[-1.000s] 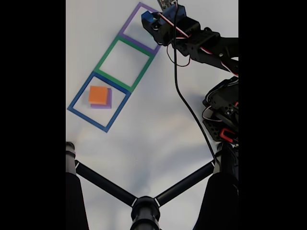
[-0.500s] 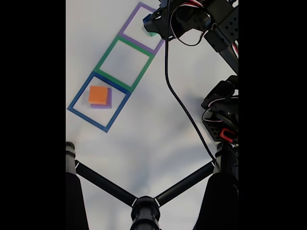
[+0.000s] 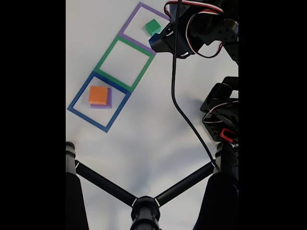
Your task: Tower of hanoi
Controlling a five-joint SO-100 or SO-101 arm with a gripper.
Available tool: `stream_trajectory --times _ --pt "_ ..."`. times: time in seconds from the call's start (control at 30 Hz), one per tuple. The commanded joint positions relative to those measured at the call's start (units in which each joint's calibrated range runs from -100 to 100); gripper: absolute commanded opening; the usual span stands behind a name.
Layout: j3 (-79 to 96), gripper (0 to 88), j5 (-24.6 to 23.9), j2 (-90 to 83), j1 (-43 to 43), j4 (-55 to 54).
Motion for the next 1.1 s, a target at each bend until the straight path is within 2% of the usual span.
stream_trajectory --times 0.0,0.13,0.33,0.6,0.77,1.07 --pt "15.26 4.0 9.36 -3.9 -0.26 -15.58" --pt "32.25 3.9 18.0 -4.86 0.28 -34.44" --pt "54.06 3.8 18.0 2.67 0.35 -71.91" --pt "61.14 4.0 18.0 25.43 -0.26 -107.85" --pt "59.96 4.1 18.0 37.28 -0.79 -120.64" --pt "63.51 4.2 18.0 40.73 -2.32 -125.57"
